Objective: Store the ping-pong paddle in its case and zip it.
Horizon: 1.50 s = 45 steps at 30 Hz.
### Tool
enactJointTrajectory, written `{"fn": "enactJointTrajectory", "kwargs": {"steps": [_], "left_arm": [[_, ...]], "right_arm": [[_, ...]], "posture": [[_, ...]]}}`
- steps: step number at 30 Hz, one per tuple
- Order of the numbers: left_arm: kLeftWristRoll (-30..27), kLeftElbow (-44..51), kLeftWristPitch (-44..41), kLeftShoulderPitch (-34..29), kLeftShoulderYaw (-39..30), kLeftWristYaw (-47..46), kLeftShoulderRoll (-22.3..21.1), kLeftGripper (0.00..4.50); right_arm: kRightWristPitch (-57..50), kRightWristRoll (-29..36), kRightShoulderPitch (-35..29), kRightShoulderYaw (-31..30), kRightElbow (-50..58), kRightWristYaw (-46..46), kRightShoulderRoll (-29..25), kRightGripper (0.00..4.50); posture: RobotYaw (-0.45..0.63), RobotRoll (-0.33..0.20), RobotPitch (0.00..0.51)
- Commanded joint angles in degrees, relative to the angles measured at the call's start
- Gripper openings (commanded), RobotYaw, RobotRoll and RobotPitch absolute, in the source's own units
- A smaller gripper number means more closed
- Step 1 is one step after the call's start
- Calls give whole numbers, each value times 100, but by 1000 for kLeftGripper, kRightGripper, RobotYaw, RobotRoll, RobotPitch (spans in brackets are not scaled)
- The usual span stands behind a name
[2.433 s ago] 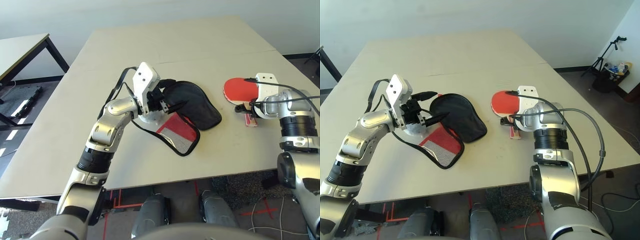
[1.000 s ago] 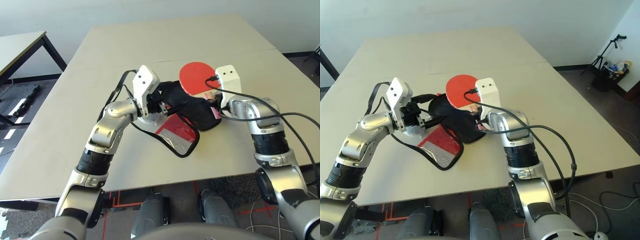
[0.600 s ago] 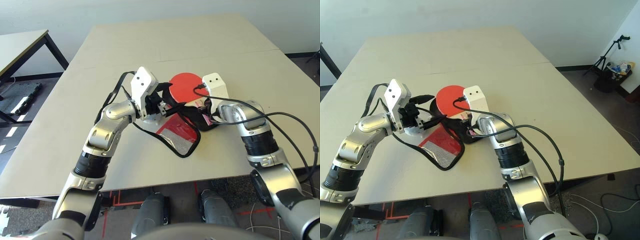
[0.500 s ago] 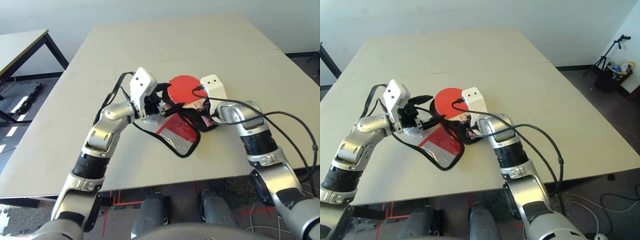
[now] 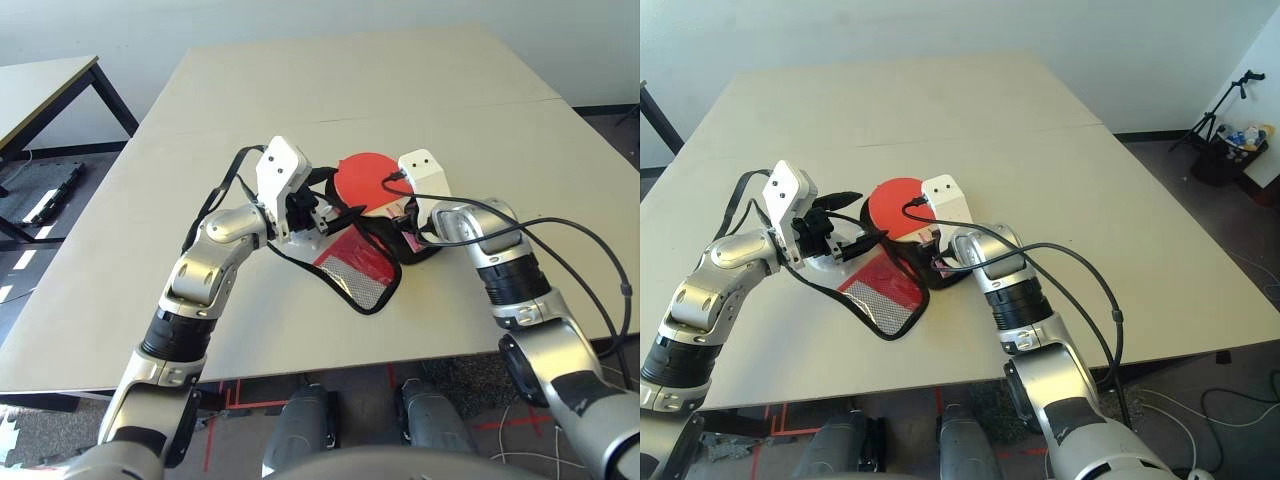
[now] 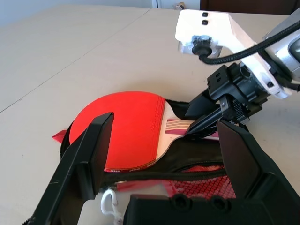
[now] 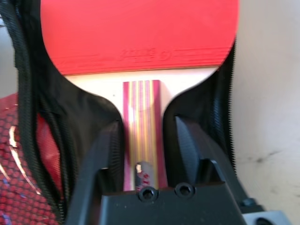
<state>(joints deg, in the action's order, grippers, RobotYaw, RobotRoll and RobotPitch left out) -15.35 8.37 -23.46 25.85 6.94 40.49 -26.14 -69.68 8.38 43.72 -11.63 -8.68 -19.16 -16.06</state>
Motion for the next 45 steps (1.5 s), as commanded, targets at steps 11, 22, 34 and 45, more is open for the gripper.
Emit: {"fn": "enactJointTrajectory", "kwargs": {"steps": [11, 22, 34, 45], "left_arm": [[40, -6, -5, 77, -108, 93, -223, 4500], [68, 71, -40, 33, -123, 73, -268, 4500], [73, 140, -80, 8, -97, 61, -262, 4500], [82, 141, -95, -8, -78, 67, -258, 4500]], "right_arm": [[365, 202, 141, 36, 49, -875, -750, 4467], [369, 170, 91, -236, -116, -1041, -481, 4467], [655, -8, 52, -416, -567, -1137, -408, 1206], [896, -125, 40, -254, -625, -1100, -489, 1870]], "posture": [[36, 0, 38], [50, 0, 47], [51, 0, 55], [52, 0, 55]]}}
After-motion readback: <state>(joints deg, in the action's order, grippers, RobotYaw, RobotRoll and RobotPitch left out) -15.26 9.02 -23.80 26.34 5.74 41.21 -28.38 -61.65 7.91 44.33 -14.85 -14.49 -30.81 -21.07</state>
